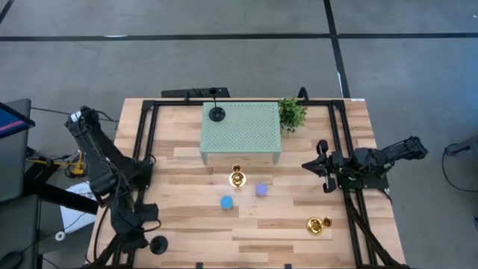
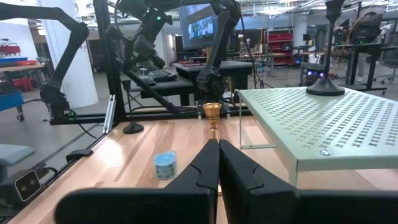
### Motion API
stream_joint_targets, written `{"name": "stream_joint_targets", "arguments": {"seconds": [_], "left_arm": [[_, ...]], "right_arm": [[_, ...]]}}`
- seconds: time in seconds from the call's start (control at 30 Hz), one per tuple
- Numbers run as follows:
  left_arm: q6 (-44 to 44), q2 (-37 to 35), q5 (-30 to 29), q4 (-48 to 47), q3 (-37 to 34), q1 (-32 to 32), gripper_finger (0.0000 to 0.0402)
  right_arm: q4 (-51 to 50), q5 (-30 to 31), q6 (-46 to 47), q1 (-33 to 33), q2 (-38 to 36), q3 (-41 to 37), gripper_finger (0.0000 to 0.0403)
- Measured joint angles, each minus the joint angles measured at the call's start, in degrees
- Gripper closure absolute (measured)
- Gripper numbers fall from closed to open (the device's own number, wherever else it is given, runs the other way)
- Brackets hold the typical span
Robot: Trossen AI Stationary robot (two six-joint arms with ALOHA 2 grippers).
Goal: Pick & Place candle stick holders
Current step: Put the black candle holder on the shelf
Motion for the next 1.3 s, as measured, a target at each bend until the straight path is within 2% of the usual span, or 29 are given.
{"name": "stream_joint_targets", "arguments": {"seconds": [0.33,0.5,0.63,0.8,1.0,1.13,1.3], "left_arm": [[-0.9,0.4,-0.1,-0.4,0.0,0.0,0.0397],[-0.8,0.4,0.8,-7.7,-0.1,0.0,0.0399],[-0.7,-0.1,1.3,-9.7,-0.1,0.0,0.0399],[2.2,-0.1,-1.5,-9.7,-0.1,0.0,0.0397],[1.8,0.1,-5.8,-9.3,-0.1,0.1,0.0384],[0.9,0.1,-6.0,-9.2,-0.1,0.0,0.037],[-4.2,0.1,-6.2,-9.2,-0.1,0.1,0.0345]], "right_arm": [[0.2,0.0,0.0,0.0,0.0,0.0,0.0403],[0.2,0.0,0.0,0.0,0.0,0.0,0.0403],[0.2,0.0,0.1,0.0,0.0,0.0,0.0403],[0.2,0.0,0.2,0.0,0.0,0.0,0.0403],[0.2,0.0,0.3,0.0,0.0,0.0,0.0403],[0.2,0.0,0.4,0.0,0.0,0.0,0.0403],[0.2,0.0,0.4,0.0,0.0,0.0,0.0403]]}}
